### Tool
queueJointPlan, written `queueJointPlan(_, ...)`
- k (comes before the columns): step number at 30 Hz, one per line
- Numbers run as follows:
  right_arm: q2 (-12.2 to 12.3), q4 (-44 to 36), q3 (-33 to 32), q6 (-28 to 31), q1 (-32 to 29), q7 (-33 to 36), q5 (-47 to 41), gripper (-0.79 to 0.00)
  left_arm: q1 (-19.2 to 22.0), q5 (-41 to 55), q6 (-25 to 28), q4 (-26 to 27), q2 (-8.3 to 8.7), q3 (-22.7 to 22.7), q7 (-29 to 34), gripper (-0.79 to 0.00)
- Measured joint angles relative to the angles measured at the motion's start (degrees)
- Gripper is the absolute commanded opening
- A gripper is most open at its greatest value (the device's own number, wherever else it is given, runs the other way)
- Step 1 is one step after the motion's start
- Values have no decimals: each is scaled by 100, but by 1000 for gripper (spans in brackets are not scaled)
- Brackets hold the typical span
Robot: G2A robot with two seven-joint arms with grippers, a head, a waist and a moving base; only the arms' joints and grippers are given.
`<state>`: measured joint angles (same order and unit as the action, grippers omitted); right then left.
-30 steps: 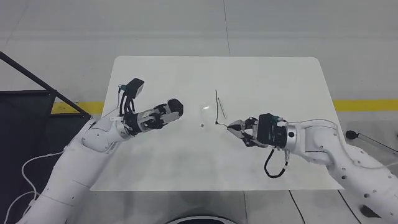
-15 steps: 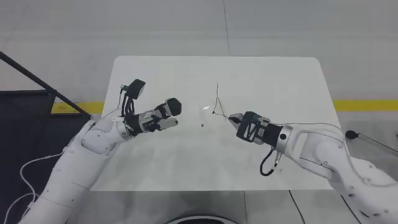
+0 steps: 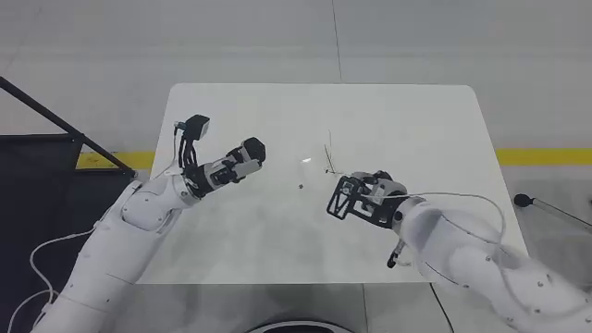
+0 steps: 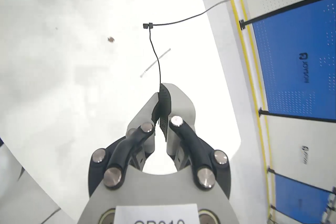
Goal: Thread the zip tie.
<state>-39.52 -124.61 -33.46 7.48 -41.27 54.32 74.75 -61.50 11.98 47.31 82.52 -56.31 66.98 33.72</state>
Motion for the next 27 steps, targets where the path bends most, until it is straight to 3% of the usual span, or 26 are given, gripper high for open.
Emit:
queueJointPlan(6,-581,139,826,192,447,1568,873,-785,-37,102,-78,-12,-4,65,-42,0)
queueJointPlan(18,-2144,1644,1876,439,1443,3110,955,-785,-36,100,-76,-12,-4,63,-41,0)
queueJointPlan(27,-3214,3129,2217,620,1834,3368,884,-785,-36,100,-76,-12,-4,63,-41,0)
